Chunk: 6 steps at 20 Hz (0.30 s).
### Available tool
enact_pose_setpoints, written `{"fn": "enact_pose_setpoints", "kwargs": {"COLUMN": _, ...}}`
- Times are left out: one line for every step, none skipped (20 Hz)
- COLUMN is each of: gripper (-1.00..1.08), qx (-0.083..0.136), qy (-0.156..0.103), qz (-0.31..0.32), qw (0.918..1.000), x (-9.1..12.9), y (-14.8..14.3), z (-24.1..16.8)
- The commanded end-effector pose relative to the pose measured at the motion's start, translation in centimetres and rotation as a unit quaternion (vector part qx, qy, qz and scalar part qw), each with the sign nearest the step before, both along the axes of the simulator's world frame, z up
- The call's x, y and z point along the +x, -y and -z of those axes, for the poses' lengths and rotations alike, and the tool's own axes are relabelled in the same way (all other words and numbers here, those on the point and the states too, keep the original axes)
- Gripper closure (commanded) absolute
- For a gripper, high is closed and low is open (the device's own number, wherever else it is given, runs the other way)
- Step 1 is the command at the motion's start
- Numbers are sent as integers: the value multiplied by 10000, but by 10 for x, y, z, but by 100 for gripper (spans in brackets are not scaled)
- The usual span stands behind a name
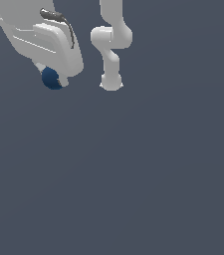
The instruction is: Pick up the object and move it to a goal position.
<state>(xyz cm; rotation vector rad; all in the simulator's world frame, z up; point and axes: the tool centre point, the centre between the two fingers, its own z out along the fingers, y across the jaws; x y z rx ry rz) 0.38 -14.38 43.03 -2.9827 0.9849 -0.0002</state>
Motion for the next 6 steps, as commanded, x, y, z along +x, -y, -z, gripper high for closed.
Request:
{"fn": "enact_pose_setpoints", "kwargs": {"gripper": 108, "qx": 0, "qy": -2, "qz": -4, "qw": 10000, "x": -1, "y": 3, "z": -7}}
{"fn": "enact_pose_setpoints", "kwargs": {"gripper": 108, "qx": -2, "qy": -2, "qz": -6, "qw": 10000, "x": -1, "y": 3, "z": -9}}
{"fn": "enact_pose_setpoints", "kwargs": {"gripper": 108, "qx": -2, "qy": -2, "qz": -6, "qw": 10000, "x": -1, "y": 4, "z": -9}}
{"fn": "enact_pose_setpoints", "kwargs": {"gripper": 108, "qx": -2, "qy": -2, "qz": -6, "qw": 10000, "x": -1, "y": 4, "z": -10}}
{"fn": "enact_pose_setpoints", "kwargs": {"gripper": 108, "qx": -2, "qy": -2, "qz": -6, "qw": 10000, "x": 0, "y": 4, "z": -10}}
{"fn": "enact_pose_setpoints", "kwargs": {"gripper": 108, "qx": -2, "qy": -2, "qz": -6, "qw": 10000, "x": 0, "y": 4, "z": -10}}
